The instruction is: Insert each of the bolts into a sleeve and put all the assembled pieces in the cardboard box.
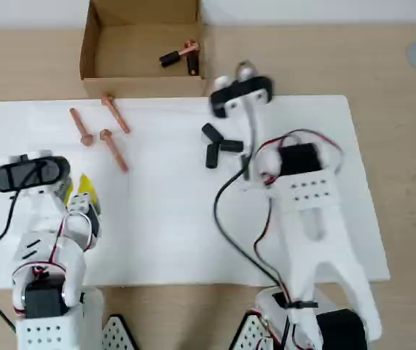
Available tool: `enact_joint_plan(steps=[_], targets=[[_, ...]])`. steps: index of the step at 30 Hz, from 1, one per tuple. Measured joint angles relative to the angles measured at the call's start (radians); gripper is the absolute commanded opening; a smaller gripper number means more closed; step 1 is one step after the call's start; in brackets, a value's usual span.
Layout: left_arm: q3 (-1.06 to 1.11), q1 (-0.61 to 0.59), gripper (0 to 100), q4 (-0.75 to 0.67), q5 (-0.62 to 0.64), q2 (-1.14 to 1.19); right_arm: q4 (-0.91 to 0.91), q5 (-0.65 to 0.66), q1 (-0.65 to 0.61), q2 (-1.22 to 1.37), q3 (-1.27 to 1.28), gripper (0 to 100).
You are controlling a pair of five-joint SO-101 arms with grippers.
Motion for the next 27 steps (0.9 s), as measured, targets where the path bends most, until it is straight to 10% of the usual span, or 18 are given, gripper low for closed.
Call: enact_joint_plan(steps=[16, 27], targets=[[-0.480, -0.071, 8, 0.011, -0.029, 0.905, -0.365, -0.087, -0.077, 0.035, 0.141, 28.9], [-0.523, -0.071, 8, 0.009, 0.092, 1.023, -0.267, -0.345, -0.077, 0.394, -0.035, 28.9]])
